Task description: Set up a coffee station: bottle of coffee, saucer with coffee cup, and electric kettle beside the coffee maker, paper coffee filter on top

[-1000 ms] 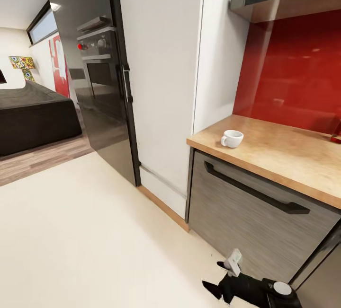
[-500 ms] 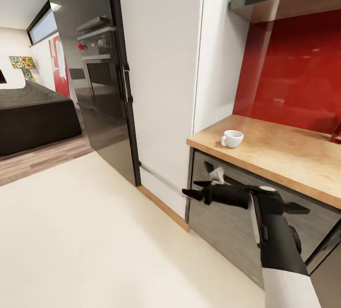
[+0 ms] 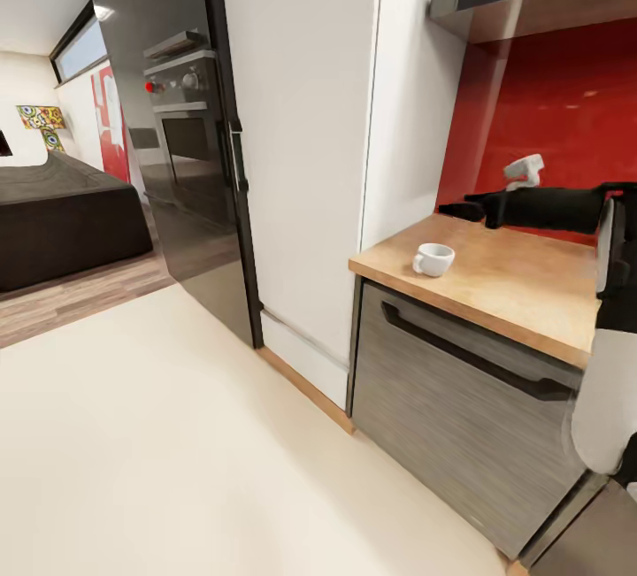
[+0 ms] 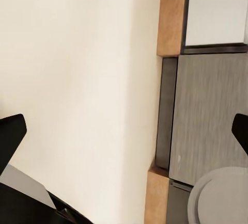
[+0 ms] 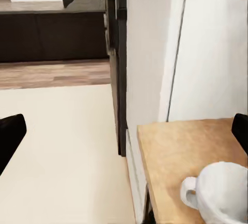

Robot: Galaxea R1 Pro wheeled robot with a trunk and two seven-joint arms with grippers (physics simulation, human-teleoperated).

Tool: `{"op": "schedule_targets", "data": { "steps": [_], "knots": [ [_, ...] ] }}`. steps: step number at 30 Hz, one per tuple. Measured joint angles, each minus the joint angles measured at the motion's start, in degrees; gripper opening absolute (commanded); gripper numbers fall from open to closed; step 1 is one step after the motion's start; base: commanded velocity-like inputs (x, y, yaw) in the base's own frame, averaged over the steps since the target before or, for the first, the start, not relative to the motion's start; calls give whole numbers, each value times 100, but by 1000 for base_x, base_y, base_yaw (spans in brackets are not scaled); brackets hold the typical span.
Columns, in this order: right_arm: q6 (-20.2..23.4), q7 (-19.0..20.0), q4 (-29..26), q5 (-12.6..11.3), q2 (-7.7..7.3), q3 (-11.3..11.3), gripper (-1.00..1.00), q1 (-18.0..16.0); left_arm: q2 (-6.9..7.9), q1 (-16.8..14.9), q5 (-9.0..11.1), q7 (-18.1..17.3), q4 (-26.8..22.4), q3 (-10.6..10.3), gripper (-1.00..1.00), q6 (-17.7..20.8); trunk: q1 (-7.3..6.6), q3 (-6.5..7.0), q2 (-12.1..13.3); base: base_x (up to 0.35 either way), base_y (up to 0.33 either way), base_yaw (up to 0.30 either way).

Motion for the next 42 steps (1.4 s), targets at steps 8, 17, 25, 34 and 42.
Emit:
{"op": "schedule_targets", "data": {
  "steps": [8, 17, 25, 34, 42],
  "knots": [
    [0, -202, 1291, 360, -567, 76, 100, -1187, 0, -1, 3, 0, 1, 0, 100, 0, 0, 0, 0, 0, 0, 0],
    [6, -595, 3056, 2333, -440, 1790, 100, -2053, 0, -1, -1, -3, 2, -5, 100, 0, 1, -1, 1, 0, 0, 0],
    [-2, -494, 3322, 2613, -399, 2027, 100, -2117, 0, -1, -1, -6, 1, -6, 100, 0, 0, 0, 0, 0, 0, 0],
    [-4, -452, 3332, 2598, -364, 2092, 100, -2089, -3, 5, -2, -18, -15, -17, 100, -8, 1, -1, 1, 0, 0, 0],
    [-13, -194, 3357, 2481, -307, 2281, 100, -1986, -5, 9, -2, -19, -16, -16, 100, -14, 0, 0, 0, 0, 0, 0]
  ]
}}
